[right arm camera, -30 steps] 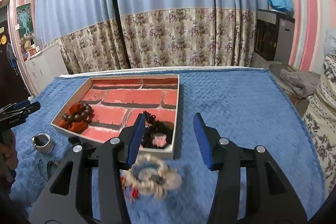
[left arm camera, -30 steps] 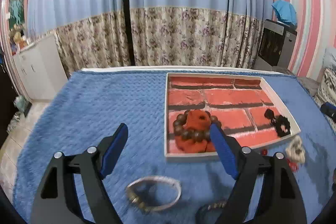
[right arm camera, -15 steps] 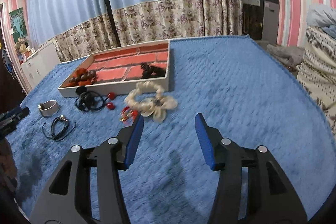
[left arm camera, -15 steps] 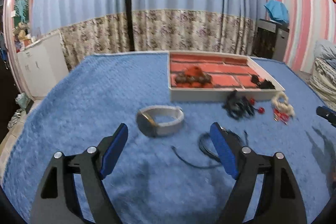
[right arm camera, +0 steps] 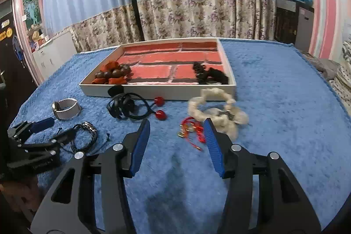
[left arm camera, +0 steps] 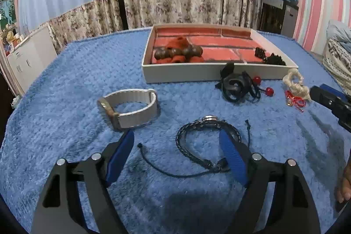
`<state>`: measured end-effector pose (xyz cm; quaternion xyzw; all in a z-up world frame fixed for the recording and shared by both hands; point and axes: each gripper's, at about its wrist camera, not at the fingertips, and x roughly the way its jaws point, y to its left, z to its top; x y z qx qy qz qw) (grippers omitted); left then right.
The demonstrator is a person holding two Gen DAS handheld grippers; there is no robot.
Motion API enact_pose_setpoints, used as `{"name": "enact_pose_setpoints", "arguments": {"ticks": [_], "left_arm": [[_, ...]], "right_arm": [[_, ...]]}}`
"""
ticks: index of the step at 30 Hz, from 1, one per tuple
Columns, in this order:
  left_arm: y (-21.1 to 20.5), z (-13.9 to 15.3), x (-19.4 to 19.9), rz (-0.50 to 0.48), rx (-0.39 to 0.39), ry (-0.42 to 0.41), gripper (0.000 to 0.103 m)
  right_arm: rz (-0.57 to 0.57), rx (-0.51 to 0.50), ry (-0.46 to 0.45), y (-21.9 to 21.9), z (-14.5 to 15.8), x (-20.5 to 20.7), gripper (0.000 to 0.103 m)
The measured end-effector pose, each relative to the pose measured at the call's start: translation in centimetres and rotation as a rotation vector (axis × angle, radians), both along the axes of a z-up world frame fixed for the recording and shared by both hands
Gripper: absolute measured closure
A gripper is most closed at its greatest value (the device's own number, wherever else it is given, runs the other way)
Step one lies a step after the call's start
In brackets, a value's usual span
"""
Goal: Organize jewelry
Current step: 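Withdraw both tools and move the left tool toward the braided black bracelet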
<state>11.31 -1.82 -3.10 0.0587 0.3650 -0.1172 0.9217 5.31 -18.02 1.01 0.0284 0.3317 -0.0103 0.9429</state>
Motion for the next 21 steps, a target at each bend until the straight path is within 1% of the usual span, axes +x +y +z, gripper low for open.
{"name": "enact_pose_setpoints", "arguments": {"ticks": [2,3,5,6,7,11,13,14,17,20,21], "left_arm": [[-0.1,-0.3,0.5,0.0,0.0,0.018,0.025],[-0.2,-0.5,0.9,-0.003,0.003,0.029,0.028],[-0.6,-1.0,1.7,-0.005,0.02,0.059,0.037],[-0.7,-1.2,2.0,-0.009,0.019,0.077,0.048],[-0.8,-1.4,2.4,-0.012,0.018,0.094,0.056],[-1.1,-1.5,3.6,-0.011,0.029,0.106,0.065],[-1.4,-1.5,4.2,-0.015,0.038,0.104,0.074],[-1.5,-1.5,4.4,-0.017,0.042,0.104,0.075],[-1.4,-1.3,5.5,-0.018,0.029,0.111,0.083],[-1.3,-1.3,6.6,-0.01,0.01,0.117,0.085],[-1.2,-1.3,6.8,-0.01,0.003,0.117,0.085]], "right_arm": [[0.01,-0.015,0.014,0.8,-0.3,1.1,0.052],[0.012,-0.018,0.023,1.0,-0.5,1.6,0.052],[0.019,-0.007,0.049,1.2,-1.1,2.6,0.052],[0.016,-0.01,0.066,1.4,-1.5,3.3,0.053],[0.015,-0.012,0.077,1.6,-1.7,3.8,0.055],[0.006,-0.014,0.123,1.8,-2.2,5.6,0.059],[0.007,-0.025,0.136,2.0,-2.3,6.1,0.059],[0.011,-0.029,0.142,2.2,-2.5,6.5,0.059],[0.017,-0.039,0.174,2.3,-3.2,7.5,0.062],[0.012,-0.05,0.201,2.2,-4.0,8.3,0.067],[0.011,-0.041,0.211,2.1,-4.3,8.6,0.07]]}}
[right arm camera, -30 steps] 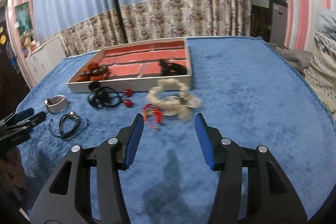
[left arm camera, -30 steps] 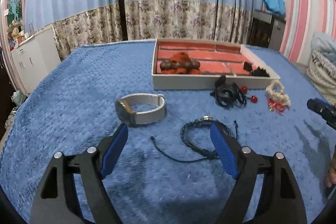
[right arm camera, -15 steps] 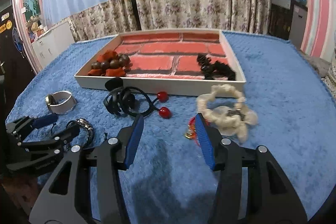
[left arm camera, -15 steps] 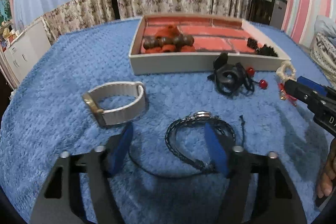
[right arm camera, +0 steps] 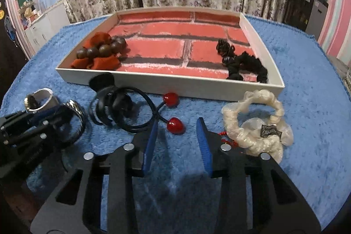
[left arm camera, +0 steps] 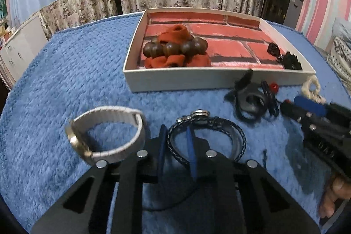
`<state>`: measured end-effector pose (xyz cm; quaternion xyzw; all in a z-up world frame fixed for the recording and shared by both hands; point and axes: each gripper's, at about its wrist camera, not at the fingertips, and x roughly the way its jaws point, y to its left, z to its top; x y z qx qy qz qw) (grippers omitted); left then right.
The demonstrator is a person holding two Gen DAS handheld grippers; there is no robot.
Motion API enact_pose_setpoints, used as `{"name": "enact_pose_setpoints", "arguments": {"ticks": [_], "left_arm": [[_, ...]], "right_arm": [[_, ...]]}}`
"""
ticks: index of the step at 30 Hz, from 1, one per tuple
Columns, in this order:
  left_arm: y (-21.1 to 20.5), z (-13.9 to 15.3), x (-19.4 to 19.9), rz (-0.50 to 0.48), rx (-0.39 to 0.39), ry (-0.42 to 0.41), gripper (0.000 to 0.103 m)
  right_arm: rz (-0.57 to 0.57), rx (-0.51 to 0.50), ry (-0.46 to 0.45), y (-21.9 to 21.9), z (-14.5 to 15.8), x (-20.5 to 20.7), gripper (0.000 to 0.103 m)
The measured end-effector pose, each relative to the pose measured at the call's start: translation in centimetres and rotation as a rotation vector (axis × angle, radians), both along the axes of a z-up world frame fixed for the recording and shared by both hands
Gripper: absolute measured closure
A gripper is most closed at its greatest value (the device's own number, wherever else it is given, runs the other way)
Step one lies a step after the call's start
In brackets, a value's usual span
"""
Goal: Organize jewelry
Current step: 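Withdraw both tools and move the left tool toward the braided black bracelet, then grasp the braided black bracelet with the left tool while the right tool grasps the red-ball hair tie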
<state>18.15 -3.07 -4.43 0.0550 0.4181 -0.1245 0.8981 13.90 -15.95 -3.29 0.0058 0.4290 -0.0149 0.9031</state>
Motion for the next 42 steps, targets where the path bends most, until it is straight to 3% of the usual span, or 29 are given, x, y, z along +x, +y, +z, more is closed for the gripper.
{"name": "enact_pose_setpoints", "arguments": {"ticks": [7,17,32,42], "left_arm": [[0.0,-0.1,0.5,-0.007,-0.029,-0.008,0.086],[0.2,1.3,-0.6,-0.01,-0.072,-0.048,0.087],[-0.2,8.3,-4.1,-0.034,-0.126,-0.184,0.087],[0.3,12.6,-4.3,-0.011,-0.133,-0.277,0.087]], "right_arm": [[0.02,0.017,0.007,-0.2,-0.5,0.7,0.086],[0.037,0.022,-0.064,0.0,1.2,-1.1,0.086],[0.072,0.013,-0.227,-1.2,9.2,-6.4,0.086],[0.063,-0.013,-0.316,-3.0,13.5,-7.1,0.086]]}}
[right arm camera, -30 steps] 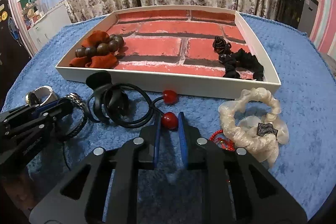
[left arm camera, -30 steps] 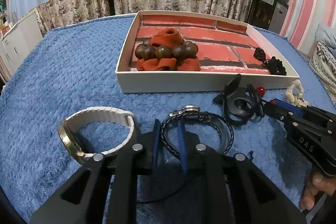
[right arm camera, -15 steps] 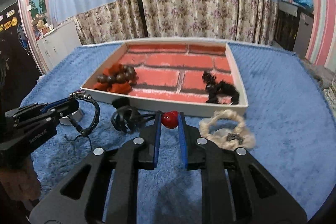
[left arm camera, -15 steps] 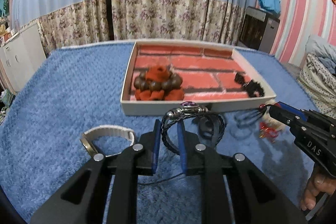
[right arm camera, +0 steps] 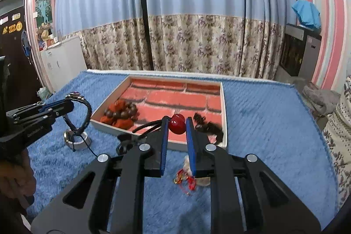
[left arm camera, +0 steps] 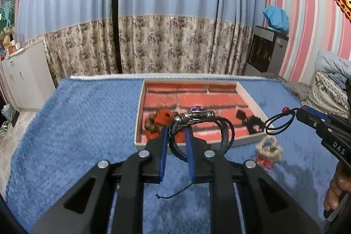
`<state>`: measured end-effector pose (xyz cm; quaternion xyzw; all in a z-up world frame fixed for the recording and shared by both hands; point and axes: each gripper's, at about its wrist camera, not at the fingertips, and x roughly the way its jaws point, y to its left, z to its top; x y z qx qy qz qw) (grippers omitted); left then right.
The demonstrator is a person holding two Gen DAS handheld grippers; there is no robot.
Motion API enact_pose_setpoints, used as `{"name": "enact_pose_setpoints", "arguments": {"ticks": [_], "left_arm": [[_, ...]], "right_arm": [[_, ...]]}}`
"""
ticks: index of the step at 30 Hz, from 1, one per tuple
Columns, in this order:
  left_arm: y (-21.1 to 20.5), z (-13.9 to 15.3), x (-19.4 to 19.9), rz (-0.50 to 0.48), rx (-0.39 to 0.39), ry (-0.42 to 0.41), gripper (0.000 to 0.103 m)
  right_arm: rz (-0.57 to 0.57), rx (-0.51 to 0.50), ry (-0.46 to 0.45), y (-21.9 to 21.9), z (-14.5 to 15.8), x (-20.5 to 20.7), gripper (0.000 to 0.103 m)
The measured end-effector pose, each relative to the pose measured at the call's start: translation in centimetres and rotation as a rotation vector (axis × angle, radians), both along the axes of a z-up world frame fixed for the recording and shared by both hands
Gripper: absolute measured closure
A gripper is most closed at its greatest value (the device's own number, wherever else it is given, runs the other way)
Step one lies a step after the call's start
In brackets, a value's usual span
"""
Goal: Organize jewelry
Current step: 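Grasp the braided black bracelet with the left tool while the right tool grasps the red-ball hair tie, then carry both held items over the tray and lower them inside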
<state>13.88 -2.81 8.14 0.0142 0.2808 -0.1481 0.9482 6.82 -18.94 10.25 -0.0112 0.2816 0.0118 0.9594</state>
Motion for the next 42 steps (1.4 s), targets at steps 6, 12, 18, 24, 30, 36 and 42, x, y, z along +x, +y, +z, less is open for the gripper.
{"name": "enact_pose_setpoints", "arguments": {"ticks": [6,12,18,24,30,36,42], "left_arm": [[0.3,2.1,0.7,0.023,-0.002,-0.042,0.087],[-0.4,3.7,1.3,0.016,0.0,-0.083,0.087],[-1.2,4.5,2.4,0.004,0.009,-0.096,0.087],[-1.4,4.5,3.8,0.002,0.006,-0.089,0.087],[-1.0,4.2,6.6,0.002,-0.006,-0.055,0.087],[-0.6,4.3,8.6,0.022,-0.037,-0.058,0.087],[-0.6,2.6,11.3,0.042,-0.034,-0.014,0.087]], "right_arm": [[-0.001,0.002,-0.04,-0.7,1.8,0.5,0.086],[-0.01,-0.002,-0.068,-0.8,3.1,1.4,0.086],[-0.018,0.006,-0.08,-1.2,4.1,2.8,0.086],[-0.021,0.006,-0.071,-1.7,4.3,4.3,0.086],[-0.031,0.021,-0.075,-2.4,4.3,5.9,0.086],[-0.034,0.045,-0.064,-3.4,3.7,8.1,0.086],[-0.034,0.064,-0.04,-4.0,1.8,10.1,0.086]]}}
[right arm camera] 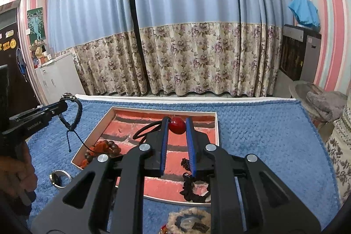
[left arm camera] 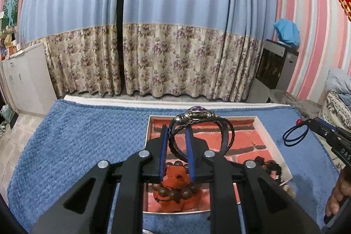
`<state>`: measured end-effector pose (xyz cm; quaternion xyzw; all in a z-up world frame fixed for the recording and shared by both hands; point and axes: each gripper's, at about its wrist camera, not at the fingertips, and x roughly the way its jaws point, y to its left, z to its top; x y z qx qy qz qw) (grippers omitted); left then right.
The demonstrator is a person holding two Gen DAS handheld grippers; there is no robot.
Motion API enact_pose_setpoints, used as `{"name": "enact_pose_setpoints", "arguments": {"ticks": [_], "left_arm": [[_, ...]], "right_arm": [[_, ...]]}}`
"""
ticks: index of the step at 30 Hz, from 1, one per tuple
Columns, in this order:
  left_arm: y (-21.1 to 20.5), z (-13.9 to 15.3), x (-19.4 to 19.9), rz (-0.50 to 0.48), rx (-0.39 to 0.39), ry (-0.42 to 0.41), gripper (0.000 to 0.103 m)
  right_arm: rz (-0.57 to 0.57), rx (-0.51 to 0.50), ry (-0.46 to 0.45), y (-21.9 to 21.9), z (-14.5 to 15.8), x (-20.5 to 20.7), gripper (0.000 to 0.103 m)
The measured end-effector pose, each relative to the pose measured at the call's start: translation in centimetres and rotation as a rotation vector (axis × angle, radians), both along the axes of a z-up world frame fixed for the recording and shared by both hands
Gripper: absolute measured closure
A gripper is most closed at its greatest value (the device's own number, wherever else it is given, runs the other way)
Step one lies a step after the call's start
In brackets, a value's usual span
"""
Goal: Organize jewelry
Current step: 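Carry both held items over the tray and lower them inside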
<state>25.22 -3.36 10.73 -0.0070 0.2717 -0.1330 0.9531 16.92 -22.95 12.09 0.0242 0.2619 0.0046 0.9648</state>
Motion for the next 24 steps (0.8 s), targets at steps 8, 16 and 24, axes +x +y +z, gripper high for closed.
{"name": "enact_pose_setpoints", "arguments": {"ticks": [8,16,24], "left_arm": [[-1.5,-3.3,2.5,0.0,0.026,0.045,0.087],[-1.6,-6.2,4.0,0.004,0.031,0.088,0.087],[-1.1,-8.1,5.0,0.027,0.054,0.127,0.087]], "right_arm": [[-0.017,0.002,0.029,-0.6,-2.5,2.6,0.086],[-0.036,-0.046,0.038,-1.2,-5.4,4.3,0.086],[-0.055,-0.046,0.084,-2.5,-7.9,5.5,0.086]]}}
